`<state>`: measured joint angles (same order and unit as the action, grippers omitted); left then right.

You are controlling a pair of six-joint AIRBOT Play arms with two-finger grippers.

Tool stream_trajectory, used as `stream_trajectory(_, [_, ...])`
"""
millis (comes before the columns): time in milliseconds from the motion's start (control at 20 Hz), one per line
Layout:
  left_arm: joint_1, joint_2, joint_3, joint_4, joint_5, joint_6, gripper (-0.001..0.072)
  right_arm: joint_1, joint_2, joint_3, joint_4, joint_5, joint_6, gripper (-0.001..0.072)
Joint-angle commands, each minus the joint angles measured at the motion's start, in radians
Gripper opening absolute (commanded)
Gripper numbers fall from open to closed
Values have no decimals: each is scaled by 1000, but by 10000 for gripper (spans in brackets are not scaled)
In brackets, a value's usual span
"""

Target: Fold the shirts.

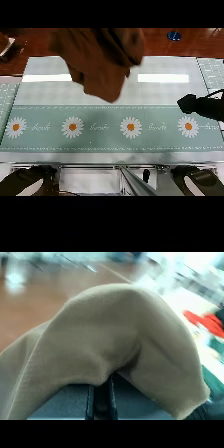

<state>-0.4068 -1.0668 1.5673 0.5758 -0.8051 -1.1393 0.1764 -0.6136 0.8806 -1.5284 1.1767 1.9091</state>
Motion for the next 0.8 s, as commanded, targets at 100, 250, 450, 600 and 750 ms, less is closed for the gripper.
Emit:
stream_trajectory(100, [-158, 2, -364, -72, 130, 38, 23, 0, 29, 0, -31, 8, 10, 409])
stream_trajectory(250, [-82, 1, -562, -69, 107, 39, 23, 0, 29, 0, -45, 22, 10, 409])
stream_trajectory(450, [23, -5, -821, -6, 38, 39, 24, 0, 18, -8, -50, 15, 19, 409])
stream_trajectory(600, [87, -19, -934, -6, 18, 39, 27, 0, -19, -58, -42, 4, 36, 409])
stream_trajectory(750, [185, -21, -893, -6, -48, 24, 508, 0, -99, -86, -47, -25, 24, 410])
